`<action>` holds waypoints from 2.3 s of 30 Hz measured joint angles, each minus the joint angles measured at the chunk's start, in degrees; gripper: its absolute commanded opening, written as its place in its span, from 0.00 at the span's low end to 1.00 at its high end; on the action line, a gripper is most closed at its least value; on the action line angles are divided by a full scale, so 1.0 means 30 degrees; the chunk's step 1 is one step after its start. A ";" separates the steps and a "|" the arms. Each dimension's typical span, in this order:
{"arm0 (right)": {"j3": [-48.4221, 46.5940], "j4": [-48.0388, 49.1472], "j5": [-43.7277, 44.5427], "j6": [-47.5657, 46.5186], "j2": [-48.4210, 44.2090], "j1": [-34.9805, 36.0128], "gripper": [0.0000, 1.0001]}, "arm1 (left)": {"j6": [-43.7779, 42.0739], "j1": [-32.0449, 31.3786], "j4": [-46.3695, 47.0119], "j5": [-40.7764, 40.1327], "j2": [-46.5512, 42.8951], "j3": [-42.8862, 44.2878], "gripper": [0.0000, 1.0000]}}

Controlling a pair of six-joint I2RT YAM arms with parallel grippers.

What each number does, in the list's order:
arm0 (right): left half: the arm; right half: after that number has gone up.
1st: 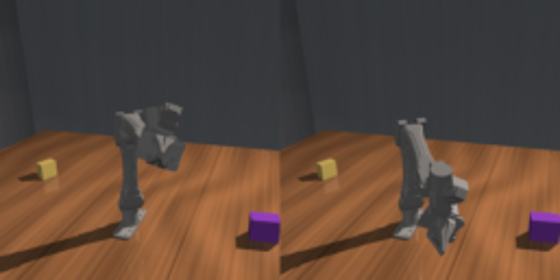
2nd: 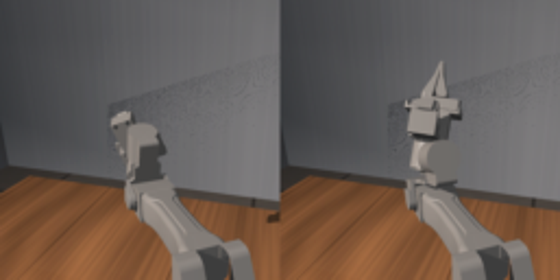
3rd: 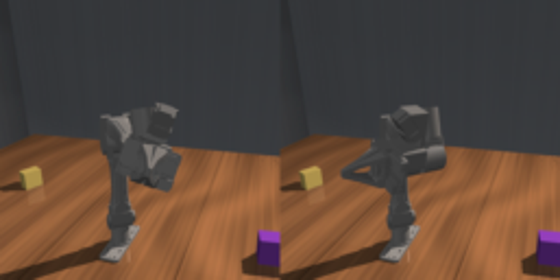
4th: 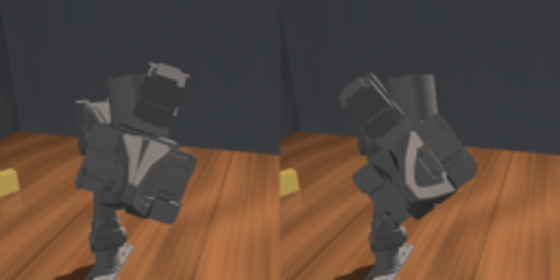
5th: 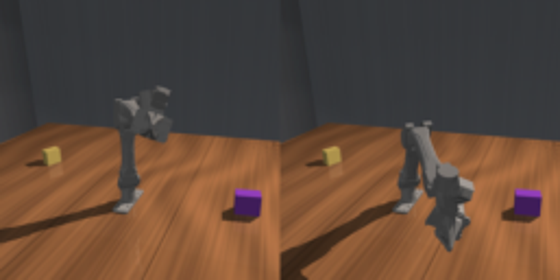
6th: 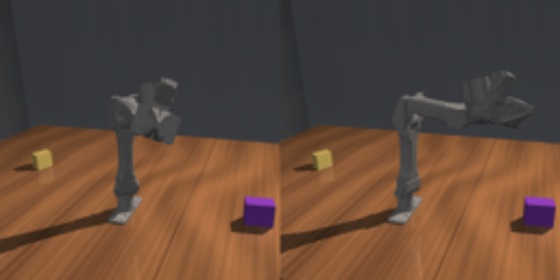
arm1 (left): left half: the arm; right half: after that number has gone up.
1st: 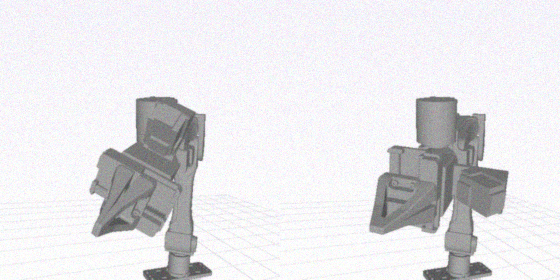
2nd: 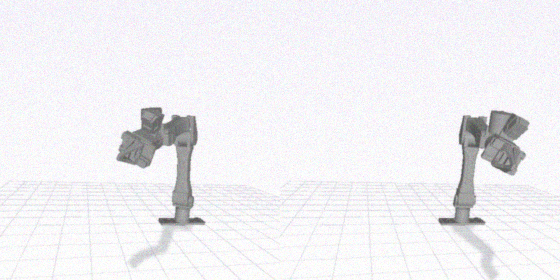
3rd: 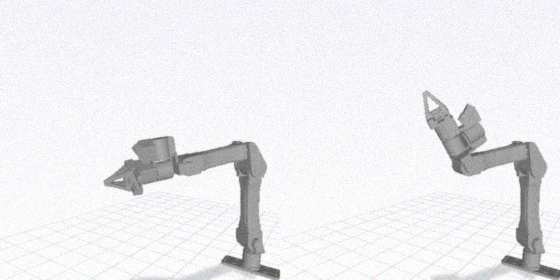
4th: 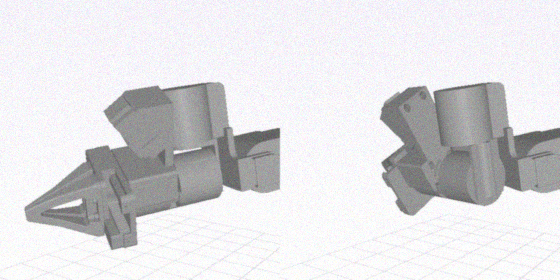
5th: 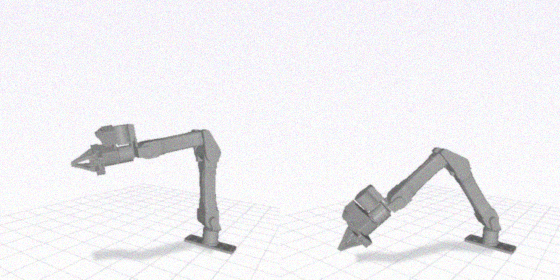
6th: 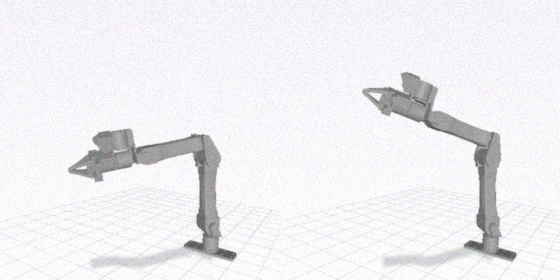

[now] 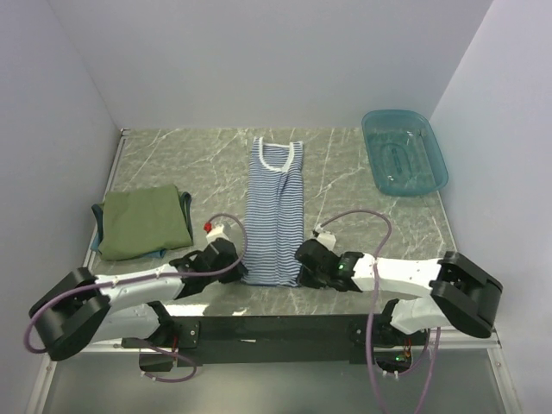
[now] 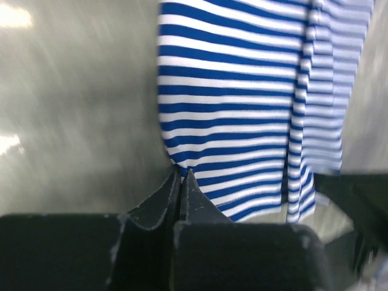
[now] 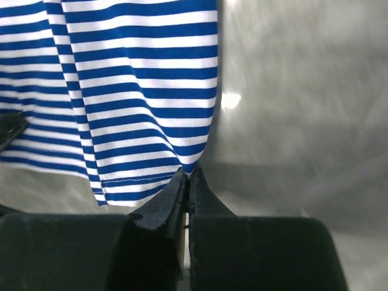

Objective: Fold and stack the tank tops
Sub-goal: Fold the tank top

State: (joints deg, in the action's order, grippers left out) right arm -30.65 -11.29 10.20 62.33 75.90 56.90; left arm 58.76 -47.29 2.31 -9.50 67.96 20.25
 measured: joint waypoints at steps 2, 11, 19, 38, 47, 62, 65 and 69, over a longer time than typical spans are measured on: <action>0.0138 -0.1319 0.0248 0.0000 -0.0801 0.0801 0.00 | 0.0612 -0.1122 -0.1100 0.0051 -0.0925 -0.0175 0.01; -0.1180 -0.6222 0.1814 0.0772 -0.3096 0.3927 0.00 | 0.2994 -0.4422 -0.5661 -0.0670 -0.4845 0.0160 0.00; -0.5289 -0.6586 0.2528 -0.1894 -0.1501 0.0182 0.00 | 0.1676 -0.1763 -0.6404 -0.1209 -0.2681 0.4124 0.01; -1.6713 -0.4262 -0.2368 -0.9231 1.1322 -0.9449 0.51 | -0.3075 0.8247 -0.1574 0.3891 1.1183 1.3369 0.52; -1.5322 -0.3206 -0.2543 -0.9697 0.9974 -1.0040 0.56 | -0.3745 0.9107 -0.0175 0.4728 1.0790 1.3114 0.73; -1.2393 -0.2404 -0.1362 -0.8619 0.8612 -0.5763 0.46 | -0.3679 0.7854 -0.0029 0.5064 0.7395 0.9981 0.09; -1.0426 -0.1989 -0.1246 -0.8094 0.8612 -0.5770 0.46 | -0.3687 0.7031 0.0379 0.5581 0.7482 0.8903 0.04; -0.9085 -0.0933 -0.1253 -0.7555 0.8174 -0.5807 0.46 | -0.3381 0.5982 0.0896 0.5537 0.8240 0.8014 0.01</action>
State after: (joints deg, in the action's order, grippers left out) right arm -57.91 -14.09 6.44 39.66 100.42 39.48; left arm 48.62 -29.34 4.99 7.11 92.68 44.29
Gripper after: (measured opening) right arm 0.457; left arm 0.015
